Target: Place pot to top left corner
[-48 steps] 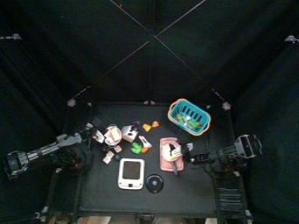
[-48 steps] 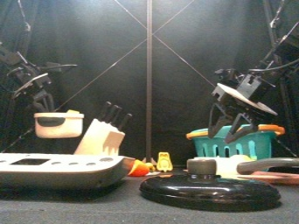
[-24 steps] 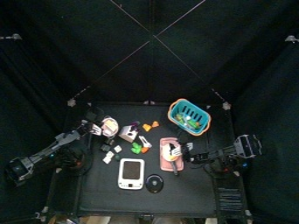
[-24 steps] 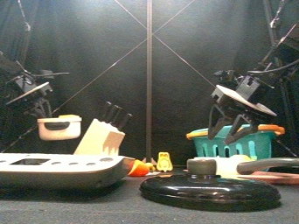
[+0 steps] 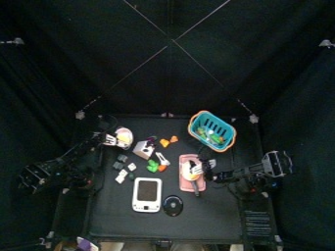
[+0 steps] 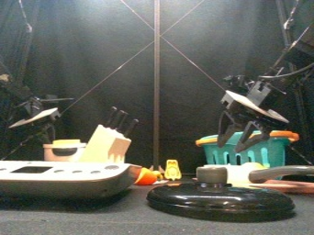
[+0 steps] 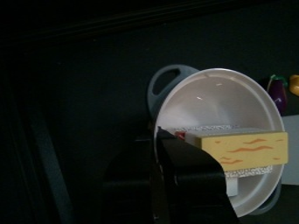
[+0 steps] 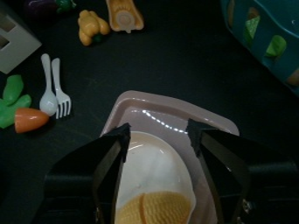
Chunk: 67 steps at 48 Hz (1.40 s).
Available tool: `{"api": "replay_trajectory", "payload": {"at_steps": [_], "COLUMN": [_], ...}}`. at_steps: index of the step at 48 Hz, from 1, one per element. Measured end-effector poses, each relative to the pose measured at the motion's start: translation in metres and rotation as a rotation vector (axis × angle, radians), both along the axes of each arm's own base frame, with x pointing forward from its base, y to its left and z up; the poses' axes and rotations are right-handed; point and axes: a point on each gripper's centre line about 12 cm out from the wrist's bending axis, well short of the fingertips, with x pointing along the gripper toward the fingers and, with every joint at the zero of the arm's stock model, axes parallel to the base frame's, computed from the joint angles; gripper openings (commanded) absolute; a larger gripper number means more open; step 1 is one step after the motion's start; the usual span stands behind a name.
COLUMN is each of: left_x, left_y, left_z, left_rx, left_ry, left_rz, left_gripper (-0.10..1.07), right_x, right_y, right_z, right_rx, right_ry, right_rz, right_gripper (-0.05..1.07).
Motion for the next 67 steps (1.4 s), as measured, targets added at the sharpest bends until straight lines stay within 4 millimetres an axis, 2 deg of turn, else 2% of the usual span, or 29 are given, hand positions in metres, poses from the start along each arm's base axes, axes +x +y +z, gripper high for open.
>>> {"api": "replay_trajectory", "payload": {"at_steps": [10,24,28,40,44,67], "left_x": [-0.006,-0.010,-0.010,-0.011,-0.011,-0.009], "left_y": [0.011,0.015,0.015,0.015,0.015,0.015], "left_z": [-0.015,-0.016,-0.017,-0.017,-0.017,-0.013], "left_rx": [-0.043,-0.030,-0.033,-0.033,-0.033,-0.018], "left_ry": [0.022,0.034,0.038,0.034,0.032,0.024], "left_rz": [0.042,0.044,0.043,0.046,0.047,0.042], "left_gripper": [0.37,0.41,0.47,0.80,0.86,0.87], "right_x": [0.004,0.004,0.004,0.004,0.004,0.004], "right_y": [-0.001,-0.002,-0.002,-0.002,-0.002,-0.002], "right_z": [-0.002,-0.003,-0.003,-0.004,-0.003,-0.004], "right_rx": [0.006,0.009,0.013,0.014,0.014,0.015], "right_ry": [0.003,0.005,0.005,0.006,0.004,0.006], "right_rz": [-0.003,-0.003,-0.004,0.000,0.000,-0.001], "right_gripper": [0.89,0.89,0.89,0.89,0.89,0.89]}}
